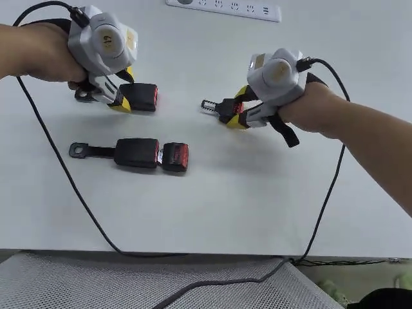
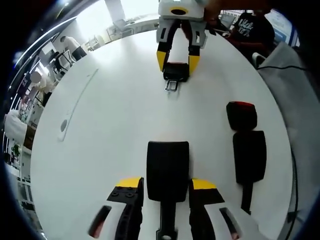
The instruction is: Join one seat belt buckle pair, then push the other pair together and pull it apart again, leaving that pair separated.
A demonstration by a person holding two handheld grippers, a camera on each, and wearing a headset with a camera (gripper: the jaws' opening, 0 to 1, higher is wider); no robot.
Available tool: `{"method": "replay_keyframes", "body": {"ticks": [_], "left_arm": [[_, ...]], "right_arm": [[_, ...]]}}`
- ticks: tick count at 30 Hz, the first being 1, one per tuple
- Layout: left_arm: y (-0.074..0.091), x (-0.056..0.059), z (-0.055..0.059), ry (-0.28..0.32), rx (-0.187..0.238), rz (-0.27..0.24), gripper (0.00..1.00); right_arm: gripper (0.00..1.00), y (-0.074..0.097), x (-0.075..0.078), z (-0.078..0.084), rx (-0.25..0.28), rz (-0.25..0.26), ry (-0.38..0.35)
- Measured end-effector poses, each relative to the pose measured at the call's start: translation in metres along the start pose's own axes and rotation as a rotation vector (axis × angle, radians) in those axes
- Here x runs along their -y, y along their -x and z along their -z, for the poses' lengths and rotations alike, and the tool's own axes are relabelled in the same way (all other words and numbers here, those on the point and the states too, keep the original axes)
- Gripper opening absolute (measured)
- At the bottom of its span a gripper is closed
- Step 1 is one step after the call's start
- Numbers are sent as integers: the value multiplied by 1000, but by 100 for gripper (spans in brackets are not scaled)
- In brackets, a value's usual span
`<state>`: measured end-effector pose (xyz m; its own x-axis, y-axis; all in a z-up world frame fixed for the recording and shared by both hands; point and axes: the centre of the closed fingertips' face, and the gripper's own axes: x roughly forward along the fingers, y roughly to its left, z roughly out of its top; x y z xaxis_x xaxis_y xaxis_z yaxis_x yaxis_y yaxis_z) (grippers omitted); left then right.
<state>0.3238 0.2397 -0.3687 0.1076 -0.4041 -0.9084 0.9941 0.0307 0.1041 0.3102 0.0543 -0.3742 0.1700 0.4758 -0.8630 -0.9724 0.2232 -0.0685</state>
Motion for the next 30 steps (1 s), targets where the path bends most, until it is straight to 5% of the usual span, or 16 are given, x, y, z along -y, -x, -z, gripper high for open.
{"method": "replay_keyframes", "body": {"ticks": [14, 30], "left_arm": [[-2, 5, 0, -37, -18, 31, 32], [-3, 3, 2, -28, -29, 42, 32]], "right_arm": [[34, 0, -7, -6, -18, -79, 108], [35, -13, -8, -28, -8, -53, 131]]}}
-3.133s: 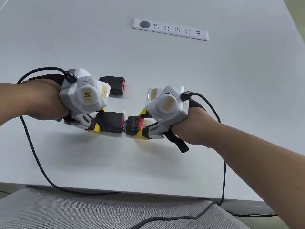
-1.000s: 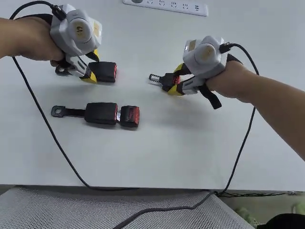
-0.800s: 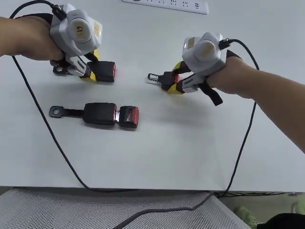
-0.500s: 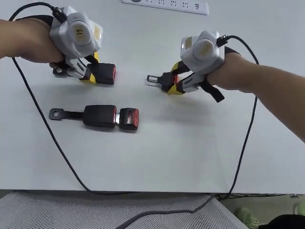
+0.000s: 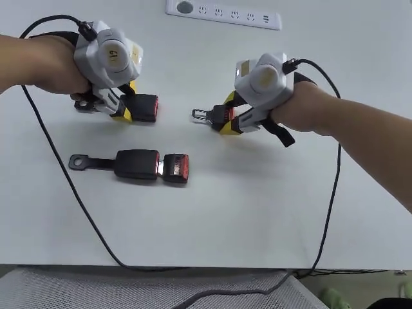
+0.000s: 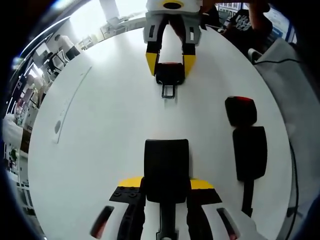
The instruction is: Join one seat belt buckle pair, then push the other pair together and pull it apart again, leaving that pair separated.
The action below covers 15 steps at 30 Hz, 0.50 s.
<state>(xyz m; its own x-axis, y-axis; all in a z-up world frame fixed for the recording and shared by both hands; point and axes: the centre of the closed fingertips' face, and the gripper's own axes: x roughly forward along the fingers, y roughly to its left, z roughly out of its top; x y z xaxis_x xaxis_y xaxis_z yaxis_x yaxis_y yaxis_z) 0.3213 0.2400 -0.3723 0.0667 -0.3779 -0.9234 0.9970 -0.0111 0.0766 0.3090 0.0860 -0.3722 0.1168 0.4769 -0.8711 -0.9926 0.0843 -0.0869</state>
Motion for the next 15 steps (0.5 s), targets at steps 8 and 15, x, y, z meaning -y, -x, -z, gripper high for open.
{"method": "replay_keyframes", "body": {"ticks": [8, 15], "left_arm": [[0, -2, 2, 12, 5, 2, 32], [-1, -3, 2, 18, 4, 1, 32]], "right_arm": [[35, -17, -2, -32, 38, 7, 11], [35, -28, -7, -59, 68, -2, 3]]}}
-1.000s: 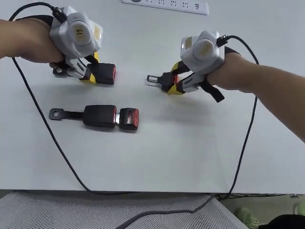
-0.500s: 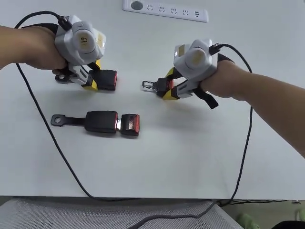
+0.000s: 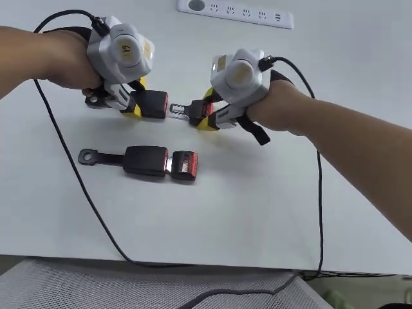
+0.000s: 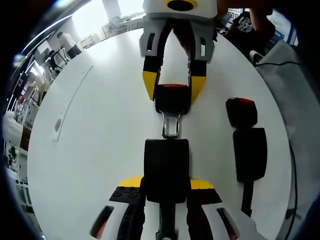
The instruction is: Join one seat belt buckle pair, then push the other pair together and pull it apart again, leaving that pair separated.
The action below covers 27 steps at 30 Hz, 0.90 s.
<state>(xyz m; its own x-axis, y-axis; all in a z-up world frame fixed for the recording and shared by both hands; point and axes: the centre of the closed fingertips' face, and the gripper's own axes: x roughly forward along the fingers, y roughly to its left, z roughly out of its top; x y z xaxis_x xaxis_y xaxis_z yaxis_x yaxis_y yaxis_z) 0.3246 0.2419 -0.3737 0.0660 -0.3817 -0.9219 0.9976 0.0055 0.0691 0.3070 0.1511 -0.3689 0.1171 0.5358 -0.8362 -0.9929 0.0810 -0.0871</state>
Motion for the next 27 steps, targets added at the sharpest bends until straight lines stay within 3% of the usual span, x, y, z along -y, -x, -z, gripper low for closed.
{"method": "replay_keyframes", "body": {"ticks": [5, 12, 21, 22, 27], "left_arm": [[-1, 0, 1, 0, -3, 3, 32], [-1, 0, 1, 2, -5, 2, 32], [-1, 1, 0, -29, 19, -3, 31], [-1, 1, 0, -39, 21, -6, 31], [-1, 0, -1, -26, 36, -12, 31]], "right_arm": [[34, 0, -1, -1, -7, -2, -5], [34, 1, 1, -7, -11, 31, 44], [33, -5, 2, -18, 28, 24, 38], [33, -6, 2, -13, -11, 22, 53], [32, -6, 3, -16, 34, 3, 14]]}}
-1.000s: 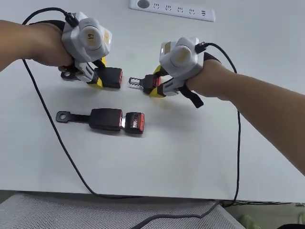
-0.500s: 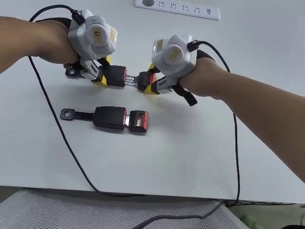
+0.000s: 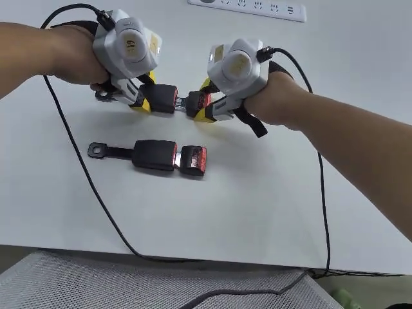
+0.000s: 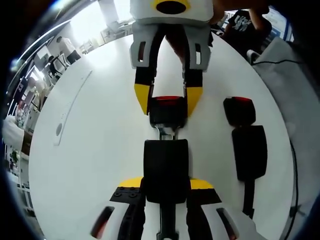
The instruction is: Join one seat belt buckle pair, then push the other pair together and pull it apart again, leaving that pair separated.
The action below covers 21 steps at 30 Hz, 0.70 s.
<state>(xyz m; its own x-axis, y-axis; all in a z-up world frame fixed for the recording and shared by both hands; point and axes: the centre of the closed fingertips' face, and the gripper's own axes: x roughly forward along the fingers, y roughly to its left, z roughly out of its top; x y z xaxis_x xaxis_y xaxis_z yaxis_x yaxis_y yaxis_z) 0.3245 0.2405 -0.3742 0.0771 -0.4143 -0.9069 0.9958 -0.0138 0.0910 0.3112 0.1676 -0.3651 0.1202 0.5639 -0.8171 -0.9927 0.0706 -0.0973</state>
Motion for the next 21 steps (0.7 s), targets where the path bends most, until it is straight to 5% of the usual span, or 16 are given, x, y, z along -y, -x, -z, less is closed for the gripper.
{"method": "replay_keyframes", "body": {"ticks": [21], "left_arm": [[-1, 2, -2, 0, 12, 11, 30]], "right_arm": [[31, -10, 2, -13, 27, -16, -8]]}}
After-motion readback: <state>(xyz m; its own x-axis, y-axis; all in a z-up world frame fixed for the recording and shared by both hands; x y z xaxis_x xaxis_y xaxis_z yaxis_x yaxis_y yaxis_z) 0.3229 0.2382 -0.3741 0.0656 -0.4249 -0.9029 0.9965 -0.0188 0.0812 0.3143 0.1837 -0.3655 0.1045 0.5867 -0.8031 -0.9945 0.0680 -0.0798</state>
